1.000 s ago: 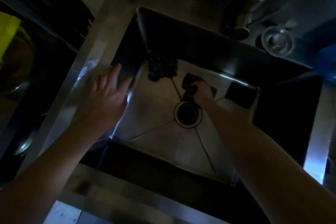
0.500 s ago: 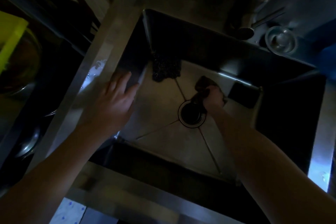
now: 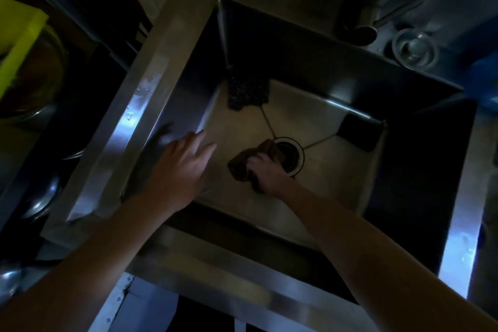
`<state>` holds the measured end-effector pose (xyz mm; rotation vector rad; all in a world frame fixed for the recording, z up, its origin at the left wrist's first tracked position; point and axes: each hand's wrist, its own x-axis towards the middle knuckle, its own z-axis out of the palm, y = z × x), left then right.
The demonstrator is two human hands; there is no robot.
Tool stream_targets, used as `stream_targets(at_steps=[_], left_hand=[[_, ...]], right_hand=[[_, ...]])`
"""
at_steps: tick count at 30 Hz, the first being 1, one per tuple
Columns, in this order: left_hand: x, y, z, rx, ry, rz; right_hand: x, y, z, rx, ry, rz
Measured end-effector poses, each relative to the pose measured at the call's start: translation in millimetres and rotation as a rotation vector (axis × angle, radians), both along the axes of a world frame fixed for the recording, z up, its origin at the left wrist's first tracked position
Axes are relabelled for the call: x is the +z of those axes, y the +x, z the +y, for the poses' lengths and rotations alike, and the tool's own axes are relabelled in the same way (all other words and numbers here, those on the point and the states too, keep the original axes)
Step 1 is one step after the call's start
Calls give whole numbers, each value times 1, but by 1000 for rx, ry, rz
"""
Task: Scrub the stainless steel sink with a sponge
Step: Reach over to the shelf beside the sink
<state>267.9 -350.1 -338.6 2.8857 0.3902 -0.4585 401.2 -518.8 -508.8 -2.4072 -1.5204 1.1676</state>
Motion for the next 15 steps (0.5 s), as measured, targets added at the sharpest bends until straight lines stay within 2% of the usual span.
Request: stream_targets(at_steps=[4, 7, 15], left_hand=[[-5, -7, -12, -12, -22, 15], [-3, -10, -24, -9, -30, -5], [9, -19, -53, 77, -30, -60]], right_hand=[[6, -16, -35, 281, 10, -119], [15, -20, -61, 341, -36, -99], [41, -17, -109, -163, -245, 426]])
